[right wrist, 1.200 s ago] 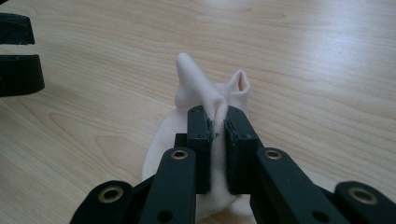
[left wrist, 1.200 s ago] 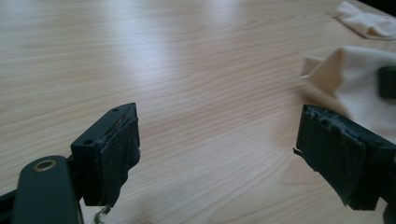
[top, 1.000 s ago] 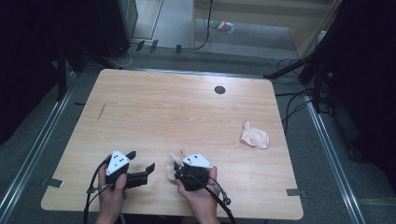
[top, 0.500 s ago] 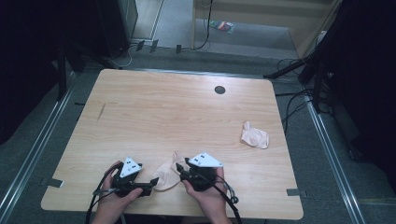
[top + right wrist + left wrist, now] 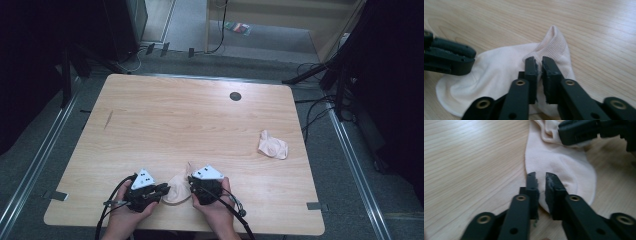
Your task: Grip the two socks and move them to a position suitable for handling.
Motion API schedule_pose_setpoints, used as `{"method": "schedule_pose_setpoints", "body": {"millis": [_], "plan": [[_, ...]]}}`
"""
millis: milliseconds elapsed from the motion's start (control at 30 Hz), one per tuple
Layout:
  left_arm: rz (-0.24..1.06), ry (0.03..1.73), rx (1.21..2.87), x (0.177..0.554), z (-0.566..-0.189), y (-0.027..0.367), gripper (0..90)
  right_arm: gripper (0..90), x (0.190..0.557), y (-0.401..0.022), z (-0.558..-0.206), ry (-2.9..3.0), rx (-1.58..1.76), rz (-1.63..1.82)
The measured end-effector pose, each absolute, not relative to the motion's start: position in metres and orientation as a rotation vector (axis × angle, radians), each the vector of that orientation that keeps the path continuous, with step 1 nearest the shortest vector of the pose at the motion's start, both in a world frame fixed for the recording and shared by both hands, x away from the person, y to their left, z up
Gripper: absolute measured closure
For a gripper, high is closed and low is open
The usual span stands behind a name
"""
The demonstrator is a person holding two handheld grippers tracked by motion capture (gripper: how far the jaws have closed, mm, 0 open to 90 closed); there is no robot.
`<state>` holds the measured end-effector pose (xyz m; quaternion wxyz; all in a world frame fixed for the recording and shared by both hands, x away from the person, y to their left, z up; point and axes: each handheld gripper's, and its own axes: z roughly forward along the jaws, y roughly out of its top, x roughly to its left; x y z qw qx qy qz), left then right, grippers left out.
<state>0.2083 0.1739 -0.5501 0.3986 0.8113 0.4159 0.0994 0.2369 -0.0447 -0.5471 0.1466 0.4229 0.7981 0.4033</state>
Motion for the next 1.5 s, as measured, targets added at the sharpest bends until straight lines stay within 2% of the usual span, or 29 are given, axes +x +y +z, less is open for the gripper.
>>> {"method": "schedule_pose_setpoints", "body": {"millis": [67,233,433,533,700,733,800,900,1000,1100,1167,1300,1500], "plan": [[0.253,1.052,2.062,0.212,-0.549,0.176,90.0,88.6,0.239,-0.053,-0.544,2.276,1.270,1.204],[0.224,1.063,2.053,0.223,-0.546,0.189,90.0,89.2,0.247,-0.083,-0.536,2.197,1.416,1.281],[0.262,1.066,2.061,0.236,-0.542,0.198,90.0,90.0,0.257,-0.121,-0.538,2.131,1.625,1.314],[0.322,1.068,2.098,0.243,-0.544,0.197,90.0,90.0,0.257,-0.130,-0.542,2.118,1.692,1.288],[0.336,1.062,2.040,0.246,-0.546,0.199,90.0,90.0,0.256,-0.139,-0.539,2.114,1.710,1.332],[0.346,1.057,2.036,0.246,-0.547,0.199,90.0,88.8,0.256,-0.138,-0.538,2.121,1.693,1.358],[0.356,1.076,2.004,0.246,-0.547,0.200,90.0,78.0,0.255,-0.134,-0.537,2.131,1.629,1.380],[0.370,1.106,1.952,0.246,-0.548,0.204,90.0,68.7,0.256,-0.123,-0.541,2.137,1.579,1.396],[0.368,1.120,1.907,0.245,-0.549,0.208,89.3,63.0,0.258,-0.114,-0.547,2.158,1.542,1.363],[0.364,1.124,1.867,0.244,-0.549,0.211,75.7,58.2,0.260,-0.113,-0.549,2.140,1.515,1.310],[0.367,1.115,1.840,0.243,-0.548,0.214,72.3,56.9,0.262,-0.123,-0.545,2.085,1.537,1.294],[0.387,1.123,1.785,0.245,-0.546,0.225,65.0,61.7,0.273,-0.160,-0.537,1.930,1.627,1.235],[0.434,1.119,1.703,0.246,-0.545,0.240,52.0,61.9,0.291,-0.211,-0.527,1.767,1.698,1.173]]}}
